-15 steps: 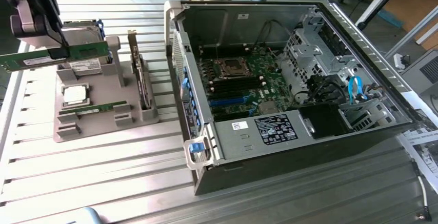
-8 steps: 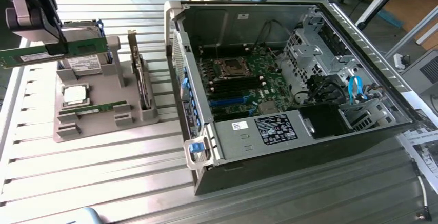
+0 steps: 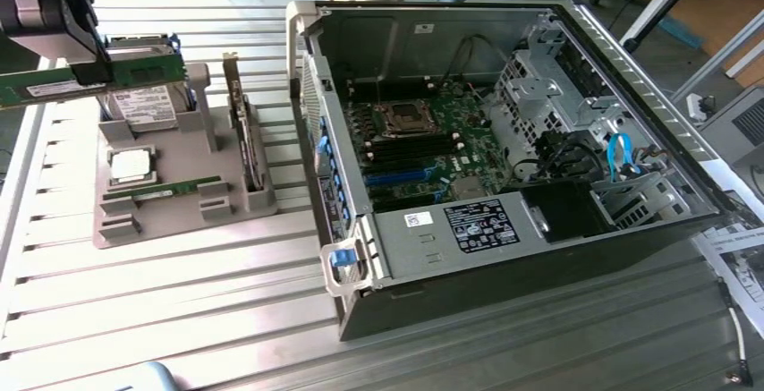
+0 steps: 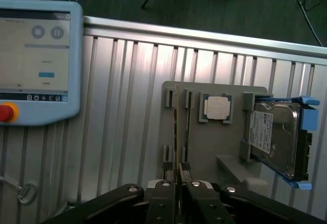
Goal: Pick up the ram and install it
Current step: 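Pick up the ram and move it above insertion slot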
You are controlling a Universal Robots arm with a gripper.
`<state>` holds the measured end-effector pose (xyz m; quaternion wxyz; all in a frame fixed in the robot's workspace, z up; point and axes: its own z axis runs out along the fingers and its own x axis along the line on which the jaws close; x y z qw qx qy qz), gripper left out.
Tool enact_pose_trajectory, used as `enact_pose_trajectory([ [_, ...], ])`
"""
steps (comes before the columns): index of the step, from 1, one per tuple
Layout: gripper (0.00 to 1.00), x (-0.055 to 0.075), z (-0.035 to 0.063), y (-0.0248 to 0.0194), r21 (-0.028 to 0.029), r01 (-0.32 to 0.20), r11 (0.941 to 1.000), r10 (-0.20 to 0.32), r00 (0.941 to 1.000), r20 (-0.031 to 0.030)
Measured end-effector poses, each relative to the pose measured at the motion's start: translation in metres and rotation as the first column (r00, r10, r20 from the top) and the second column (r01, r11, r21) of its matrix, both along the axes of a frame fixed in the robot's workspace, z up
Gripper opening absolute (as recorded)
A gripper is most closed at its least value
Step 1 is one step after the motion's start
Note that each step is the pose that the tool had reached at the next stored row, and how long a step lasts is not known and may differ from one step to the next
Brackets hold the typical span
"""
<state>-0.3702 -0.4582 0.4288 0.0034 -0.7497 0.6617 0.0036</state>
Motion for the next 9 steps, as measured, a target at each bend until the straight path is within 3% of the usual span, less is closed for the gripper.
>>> enact_pose_trajectory([
  [9,0.14,0.000,0.0156,0.0000,0.0001,0.000,1.0000,0.000,1.0000,0.0001],
])
